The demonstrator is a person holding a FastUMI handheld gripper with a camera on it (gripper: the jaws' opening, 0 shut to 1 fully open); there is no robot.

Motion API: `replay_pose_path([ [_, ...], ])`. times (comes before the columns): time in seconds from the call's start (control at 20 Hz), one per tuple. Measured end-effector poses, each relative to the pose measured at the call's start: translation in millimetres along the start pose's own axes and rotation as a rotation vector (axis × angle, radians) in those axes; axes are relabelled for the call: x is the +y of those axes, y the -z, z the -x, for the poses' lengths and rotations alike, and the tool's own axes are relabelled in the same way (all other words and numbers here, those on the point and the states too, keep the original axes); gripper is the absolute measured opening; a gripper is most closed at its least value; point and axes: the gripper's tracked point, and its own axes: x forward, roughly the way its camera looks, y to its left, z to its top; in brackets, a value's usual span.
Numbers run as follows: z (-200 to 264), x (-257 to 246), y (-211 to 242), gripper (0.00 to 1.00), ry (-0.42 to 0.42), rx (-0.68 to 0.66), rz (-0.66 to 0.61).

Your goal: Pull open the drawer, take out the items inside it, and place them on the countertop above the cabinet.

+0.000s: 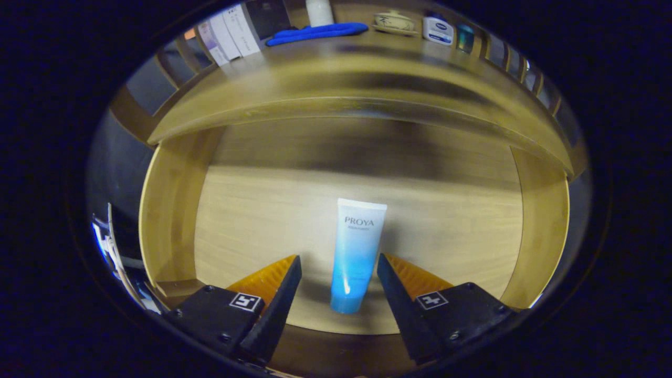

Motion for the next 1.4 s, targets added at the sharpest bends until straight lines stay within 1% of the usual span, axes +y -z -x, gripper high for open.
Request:
replay_pose_path([
  [0.05,-3,2,2,0.86,0.002,0.011,0.004],
  [0.3,-7,-7,5,0.79,0.056,0.07,0.032],
  [0.4,-7,-11,6,0.74,0.074,0.094,0.027],
  [0.5,-7,-15,5,0.66,0.098,0.094,0.018],
  [0.7,-6,-18,5,0.51,0.102,0.082,0.016],
  [0.95,5,-12,-1,0.44,0.102,0.022,0.024],
  [1.1,20,-8,-5,0.43,0.103,-0.017,0.054],
  [1.4,58,-4,-3,0.42,0.066,-0.084,0.065],
])
